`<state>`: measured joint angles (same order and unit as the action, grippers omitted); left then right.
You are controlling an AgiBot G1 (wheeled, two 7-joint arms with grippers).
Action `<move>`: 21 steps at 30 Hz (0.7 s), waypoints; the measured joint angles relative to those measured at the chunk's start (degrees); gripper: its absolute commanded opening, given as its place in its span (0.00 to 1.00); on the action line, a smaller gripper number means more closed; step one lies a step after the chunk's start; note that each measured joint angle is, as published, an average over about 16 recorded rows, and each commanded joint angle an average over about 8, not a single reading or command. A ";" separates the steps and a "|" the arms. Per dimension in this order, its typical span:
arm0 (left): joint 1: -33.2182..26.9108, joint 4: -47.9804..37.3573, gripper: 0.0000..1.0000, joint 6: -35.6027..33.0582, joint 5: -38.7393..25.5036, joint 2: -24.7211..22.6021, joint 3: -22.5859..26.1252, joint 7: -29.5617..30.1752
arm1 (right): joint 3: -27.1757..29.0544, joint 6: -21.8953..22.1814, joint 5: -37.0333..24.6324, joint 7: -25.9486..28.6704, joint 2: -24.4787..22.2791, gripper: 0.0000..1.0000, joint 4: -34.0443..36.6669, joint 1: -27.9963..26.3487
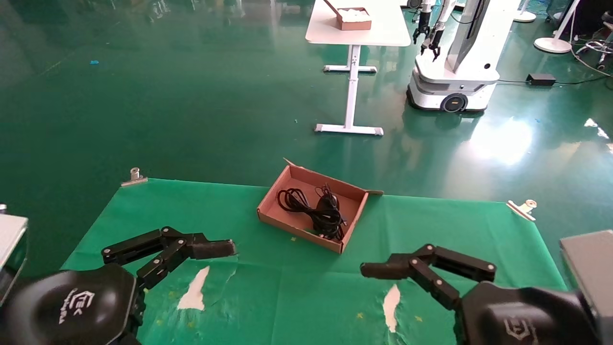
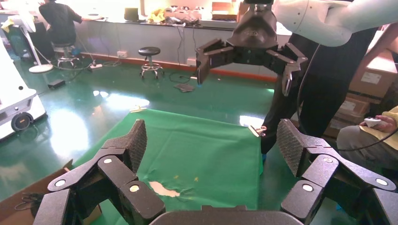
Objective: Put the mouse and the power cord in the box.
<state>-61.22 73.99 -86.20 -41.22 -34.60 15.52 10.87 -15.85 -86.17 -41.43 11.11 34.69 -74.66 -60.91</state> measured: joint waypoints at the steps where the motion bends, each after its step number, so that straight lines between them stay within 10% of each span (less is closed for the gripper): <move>1: 0.04 0.05 1.00 -0.05 0.07 0.05 -0.06 0.03 | 0.04 -0.13 0.12 0.19 -0.09 1.00 -0.27 0.17; 21: -0.21 -0.30 1.00 0.33 -0.38 -0.26 0.31 -0.05 | -0.07 0.29 -0.22 -0.22 0.18 1.00 0.66 -0.37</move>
<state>-61.43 73.69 -85.87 -41.60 -34.87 15.83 10.81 -15.92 -85.88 -41.65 10.89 34.87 -74.00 -61.28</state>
